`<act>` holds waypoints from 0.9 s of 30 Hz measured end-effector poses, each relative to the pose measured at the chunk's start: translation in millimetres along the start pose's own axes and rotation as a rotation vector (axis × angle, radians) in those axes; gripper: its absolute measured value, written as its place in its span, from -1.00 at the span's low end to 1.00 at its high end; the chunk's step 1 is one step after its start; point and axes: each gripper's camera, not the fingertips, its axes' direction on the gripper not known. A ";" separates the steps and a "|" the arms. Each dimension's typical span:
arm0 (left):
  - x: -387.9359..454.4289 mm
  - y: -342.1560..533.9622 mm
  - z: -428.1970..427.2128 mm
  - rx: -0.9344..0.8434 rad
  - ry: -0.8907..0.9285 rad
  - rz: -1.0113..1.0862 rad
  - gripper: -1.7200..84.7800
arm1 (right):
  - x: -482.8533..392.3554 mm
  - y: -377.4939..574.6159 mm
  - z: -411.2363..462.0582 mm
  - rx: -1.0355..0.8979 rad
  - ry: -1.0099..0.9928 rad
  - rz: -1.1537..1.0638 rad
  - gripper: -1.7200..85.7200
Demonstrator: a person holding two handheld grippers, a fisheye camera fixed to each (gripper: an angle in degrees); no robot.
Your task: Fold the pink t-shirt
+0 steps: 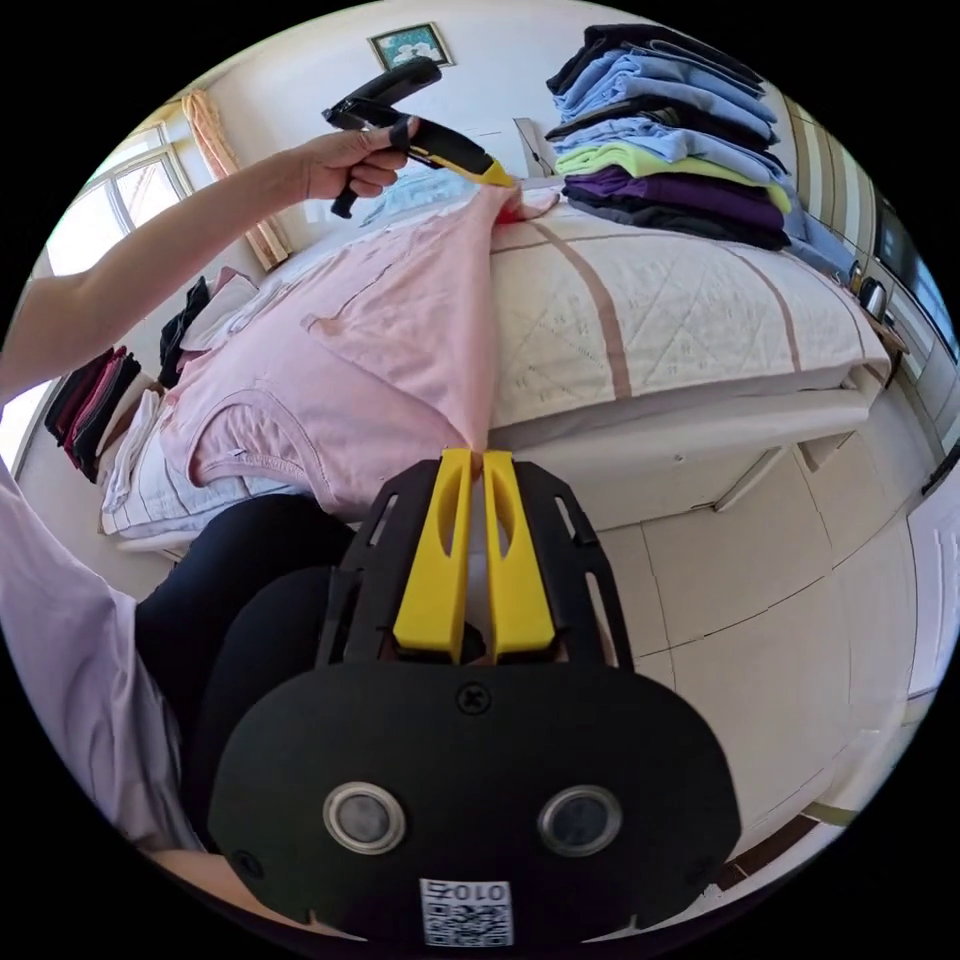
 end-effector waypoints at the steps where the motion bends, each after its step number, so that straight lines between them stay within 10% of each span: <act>1: -1.8 -8.6 -4.2 0.025 0.012 0.004 -0.93 | 0.9 4.3 1.0 0.001 0.013 0.034 -0.87; 11: -38.9 8.9 34.3 0.015 0.180 -0.117 -0.83 | -10.2 6.5 17.9 -0.056 0.057 0.049 -0.87; 27: 66.6 98.7 44.6 -0.017 -0.063 -0.011 -0.78 | -27.0 22.4 -19.8 -0.095 -0.011 0.036 -0.88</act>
